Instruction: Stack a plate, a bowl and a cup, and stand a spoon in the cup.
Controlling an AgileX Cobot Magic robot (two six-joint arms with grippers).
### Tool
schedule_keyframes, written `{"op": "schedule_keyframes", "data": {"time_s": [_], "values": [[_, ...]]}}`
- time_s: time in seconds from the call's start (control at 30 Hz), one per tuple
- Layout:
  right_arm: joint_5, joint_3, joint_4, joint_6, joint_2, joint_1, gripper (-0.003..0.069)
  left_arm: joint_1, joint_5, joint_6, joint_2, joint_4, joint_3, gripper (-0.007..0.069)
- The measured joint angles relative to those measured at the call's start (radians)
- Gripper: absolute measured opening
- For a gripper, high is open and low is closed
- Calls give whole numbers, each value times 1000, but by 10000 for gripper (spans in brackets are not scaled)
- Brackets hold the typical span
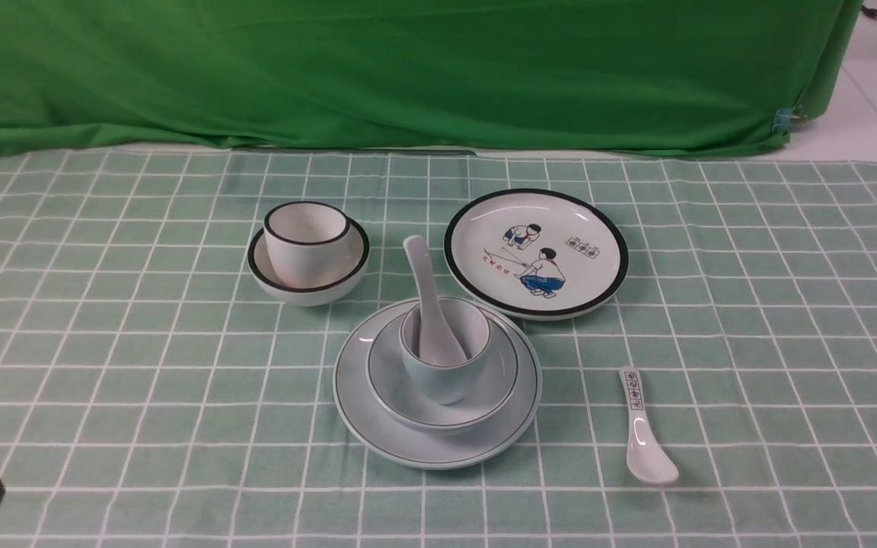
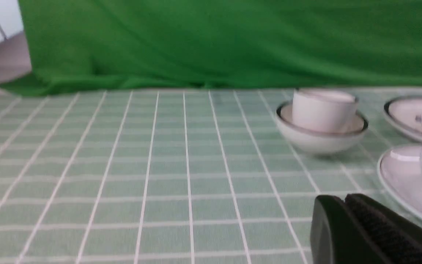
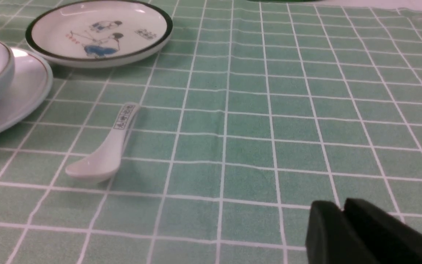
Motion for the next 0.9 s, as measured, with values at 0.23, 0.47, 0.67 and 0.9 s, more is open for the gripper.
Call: {"op": "schedule_keyframes", "data": {"time_s": [0.23,0.47,0.67,0.9], "values": [[0,0,0,0,0,1,100,7,25,-7,0,0,0,17],[0,0,0,0,0,1,120,7,25,-9,0,0,0,17],[0,0,0,0,0,1,129,7,25,-9,0,0,0,17],[0,0,0,0,0,1,144,7,22,-9,0,0,0,17]]}}
